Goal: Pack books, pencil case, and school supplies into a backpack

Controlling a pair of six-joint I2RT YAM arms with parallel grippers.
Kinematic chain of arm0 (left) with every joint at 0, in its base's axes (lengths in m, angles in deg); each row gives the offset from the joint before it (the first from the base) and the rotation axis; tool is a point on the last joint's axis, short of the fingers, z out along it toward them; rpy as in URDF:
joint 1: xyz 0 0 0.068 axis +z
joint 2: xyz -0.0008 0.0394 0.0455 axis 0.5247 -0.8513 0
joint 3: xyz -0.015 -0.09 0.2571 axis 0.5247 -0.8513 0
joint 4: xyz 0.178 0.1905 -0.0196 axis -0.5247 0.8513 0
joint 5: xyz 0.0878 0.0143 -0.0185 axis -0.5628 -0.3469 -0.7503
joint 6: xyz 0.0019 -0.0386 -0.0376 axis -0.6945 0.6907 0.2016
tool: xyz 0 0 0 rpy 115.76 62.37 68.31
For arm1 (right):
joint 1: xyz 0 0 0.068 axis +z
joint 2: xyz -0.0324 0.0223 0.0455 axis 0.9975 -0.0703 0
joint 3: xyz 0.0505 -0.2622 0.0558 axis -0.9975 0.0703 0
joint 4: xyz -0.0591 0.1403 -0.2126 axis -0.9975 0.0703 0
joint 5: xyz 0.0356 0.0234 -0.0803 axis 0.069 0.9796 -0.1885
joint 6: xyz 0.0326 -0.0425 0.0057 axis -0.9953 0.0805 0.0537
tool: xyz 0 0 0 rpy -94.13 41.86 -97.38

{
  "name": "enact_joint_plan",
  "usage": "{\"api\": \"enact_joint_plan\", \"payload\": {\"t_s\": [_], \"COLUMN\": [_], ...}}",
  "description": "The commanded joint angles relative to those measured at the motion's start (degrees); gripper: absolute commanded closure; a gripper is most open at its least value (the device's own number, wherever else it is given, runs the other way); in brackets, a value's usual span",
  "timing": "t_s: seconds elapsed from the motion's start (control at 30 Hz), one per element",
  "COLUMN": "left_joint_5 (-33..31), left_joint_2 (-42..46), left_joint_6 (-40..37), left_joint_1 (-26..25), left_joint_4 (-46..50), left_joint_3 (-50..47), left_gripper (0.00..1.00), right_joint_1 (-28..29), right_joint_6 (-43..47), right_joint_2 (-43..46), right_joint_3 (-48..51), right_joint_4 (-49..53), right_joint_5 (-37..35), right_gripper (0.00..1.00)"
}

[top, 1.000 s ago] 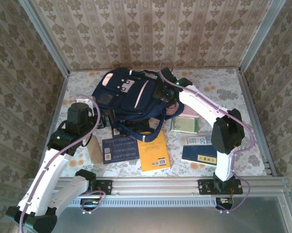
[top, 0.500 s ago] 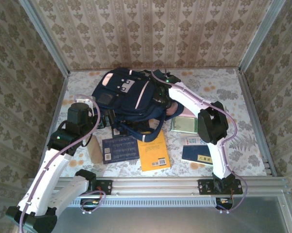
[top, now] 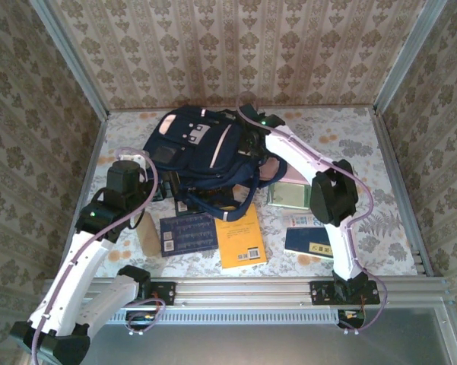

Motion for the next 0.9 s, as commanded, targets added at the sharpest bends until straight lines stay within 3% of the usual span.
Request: {"api": "enact_joint_plan", "payload": {"t_s": [0.0,0.17,0.4,0.53,0.67,0.7,0.8,0.87], "left_joint_5": [-1.9,-2.3,-0.6,2.4,4.0,4.3,4.2,3.9], "left_joint_2": [1.0,2.0,1.7,0.6,-0.4,-0.7,-1.1,-1.5], "left_joint_6": [0.6,0.5,-0.7,-0.7,-0.7,-0.7,-0.2,0.7], "left_joint_1": [0.3,0.2,0.1,0.1,0.1,0.1,0.2,0.1], "left_joint_4": [-0.3,-0.3,-0.5,-1.4,-1.7,-1.8,-1.7,-1.2], "left_joint_3": [0.0,0.1,-0.1,-0.3,-0.4,-0.3,-0.4,-0.3], "left_gripper": [0.0,0.0,0.0,0.0,0.0,0.01,0.01,0.01], "right_joint_1": [0.3,1.1,1.2,-0.6,-3.6,-4.0,-2.9,-0.5], "right_joint_6": [-2.8,-6.5,-3.6,-0.8,0.8,1.7,5.9,7.8], "right_joint_2": [8.6,18.0,32.1,35.5,35.1,34.7,34.0,34.7], "right_joint_3": [-3.2,3.7,27.6,39.9,46.1,46.4,43.8,41.2], "right_joint_4": [-3.4,-8.8,-17.5,-18.3,-17.2,-16.3,-12.5,-9.6], "right_joint_5": [4.8,9.4,11.7,11.3,10.3,9.4,4.1,-2.0], "right_gripper": [1.0,1.0,1.0,1.0,1.0,0.94,0.61,0.54]}}
